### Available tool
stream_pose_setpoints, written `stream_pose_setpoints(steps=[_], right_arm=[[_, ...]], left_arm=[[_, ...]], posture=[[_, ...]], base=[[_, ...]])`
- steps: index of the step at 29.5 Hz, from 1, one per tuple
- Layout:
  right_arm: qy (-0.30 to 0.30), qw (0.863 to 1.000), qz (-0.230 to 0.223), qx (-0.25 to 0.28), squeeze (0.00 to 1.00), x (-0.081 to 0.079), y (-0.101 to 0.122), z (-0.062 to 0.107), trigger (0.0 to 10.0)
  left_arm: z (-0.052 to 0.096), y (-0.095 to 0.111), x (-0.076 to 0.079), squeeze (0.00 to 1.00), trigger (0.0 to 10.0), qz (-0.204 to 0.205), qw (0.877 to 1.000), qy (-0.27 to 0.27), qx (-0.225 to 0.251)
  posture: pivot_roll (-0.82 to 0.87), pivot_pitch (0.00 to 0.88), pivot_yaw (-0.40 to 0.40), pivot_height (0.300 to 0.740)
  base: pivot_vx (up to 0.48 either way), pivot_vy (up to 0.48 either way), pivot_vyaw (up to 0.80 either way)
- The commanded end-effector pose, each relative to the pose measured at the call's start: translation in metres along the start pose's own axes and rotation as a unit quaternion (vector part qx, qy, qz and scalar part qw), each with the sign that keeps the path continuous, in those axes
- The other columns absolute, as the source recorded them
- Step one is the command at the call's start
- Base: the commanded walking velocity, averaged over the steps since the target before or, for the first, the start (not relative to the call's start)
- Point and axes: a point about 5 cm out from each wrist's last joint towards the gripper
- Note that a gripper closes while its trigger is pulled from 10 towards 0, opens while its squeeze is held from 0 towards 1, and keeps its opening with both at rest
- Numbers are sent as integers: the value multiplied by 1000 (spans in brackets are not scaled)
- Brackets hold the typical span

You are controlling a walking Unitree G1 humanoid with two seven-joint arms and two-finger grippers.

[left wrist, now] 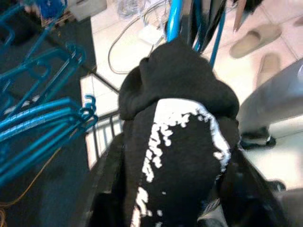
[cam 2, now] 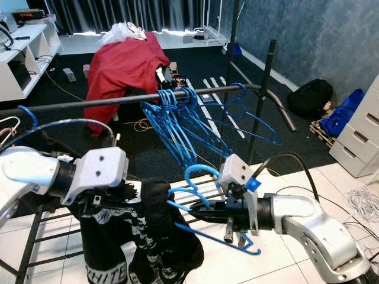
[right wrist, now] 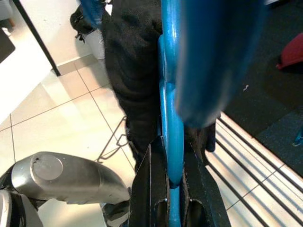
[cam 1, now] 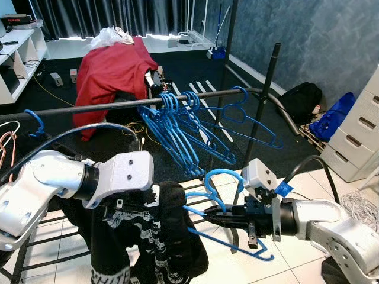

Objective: Hang hanger

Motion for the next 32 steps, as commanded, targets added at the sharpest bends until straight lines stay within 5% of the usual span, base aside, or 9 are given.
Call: stream_pose_setpoints(steps=[1,5,7,8,9,10,11,21,32], right_arm=[[-15,1000,17,20,0,3,9,3,0],[7,998,27,55,0,-1,29,16,0],[7,998,27,55,0,-1,29,16,0],[14,997,29,64,0,-2,35,22,0],[21,997,31,73,0,-3,41,28,0],[21,997,31,73,0,-3,41,28,0],[26,996,34,83,0,-3,47,34,0],[59,992,43,102,0,-13,60,43,0],[55,992,42,107,0,-13,63,46,0]], left_arm=[[3,13,1,1000,10000,-16,999,-12,34],[34,22,-8,1000,10000,2,995,18,103],[34,22,-8,1000,10000,2,995,18,103],[43,21,-14,894,10000,4,993,41,110],[51,18,-20,369,10000,8,991,73,114],[51,18,-20,369,10000,8,991,73,114],[61,13,-25,0,10000,20,988,100,117],[73,-23,-34,0,10000,100,966,206,116],[77,-30,-7,0,10000,167,958,128,195]], posture=[[-34,0,-18,740],[-36,0,-19,740],[-36,0,-19,740],[-36,0,-21,740],[-37,0,-23,740],[-37,0,-23,740],[-37,0,-23,740],[-39,0,-21,740],[-39,0,-18,740]], base=[[0,0,0],[0,0,0],[0,0,0],[0,0,0],[0,0,0],[0,0,0],[0,0,0],[0,0,0],[0,0,0]])
Point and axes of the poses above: a point about 5 cm out from each wrist's last joint towards the gripper, its own z axis pointing back from the gripper into the wrist, its own y axis along the axis of the wrist's last joint, x = y × z, and after that the axes turned 3 degrees about -z, right-handed
